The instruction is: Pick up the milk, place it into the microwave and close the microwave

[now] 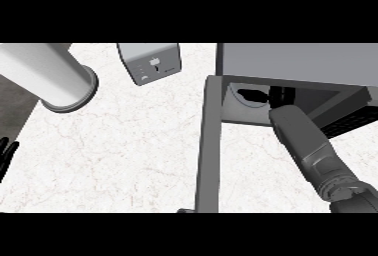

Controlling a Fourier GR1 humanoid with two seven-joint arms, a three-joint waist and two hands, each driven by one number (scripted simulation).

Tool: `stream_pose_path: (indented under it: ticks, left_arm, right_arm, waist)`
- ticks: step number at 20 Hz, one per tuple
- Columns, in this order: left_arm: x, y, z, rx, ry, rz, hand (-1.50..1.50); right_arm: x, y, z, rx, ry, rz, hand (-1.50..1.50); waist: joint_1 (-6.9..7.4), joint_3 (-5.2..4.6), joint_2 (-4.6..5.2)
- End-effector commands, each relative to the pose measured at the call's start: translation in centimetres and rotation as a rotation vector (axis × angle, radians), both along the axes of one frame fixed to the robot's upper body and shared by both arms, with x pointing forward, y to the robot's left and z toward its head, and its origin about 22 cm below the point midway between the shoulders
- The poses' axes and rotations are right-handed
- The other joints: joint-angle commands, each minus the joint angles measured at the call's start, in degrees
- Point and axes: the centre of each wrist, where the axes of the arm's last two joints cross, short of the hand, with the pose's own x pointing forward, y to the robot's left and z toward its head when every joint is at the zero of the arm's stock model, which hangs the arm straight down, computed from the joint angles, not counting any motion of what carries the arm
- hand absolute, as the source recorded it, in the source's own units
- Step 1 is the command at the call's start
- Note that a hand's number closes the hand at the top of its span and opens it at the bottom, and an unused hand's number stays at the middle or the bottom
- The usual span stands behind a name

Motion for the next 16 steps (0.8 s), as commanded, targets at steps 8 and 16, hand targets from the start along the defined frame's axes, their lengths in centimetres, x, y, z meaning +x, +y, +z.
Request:
stream_pose_path:
  ticks: [8, 16]
  left_arm:
    - [-1.5, -1.5, -0.3, -0.021, 0.015, 0.023, -1.5]
    - [-3.8, -1.7, -1.6, 0.009, 0.038, -0.017, -1.5]
  right_arm:
    - [-1.8, 0.0, -2.6, 0.189, 0.008, 0.192, -1.5]
    - [-3.8, 2.9, -5.1, 0.331, -0.005, 0.238, -1.5]
  waist:
    - [-2.59, -0.07, -1.16]
    - [-4.36, -0.2, -1.95]
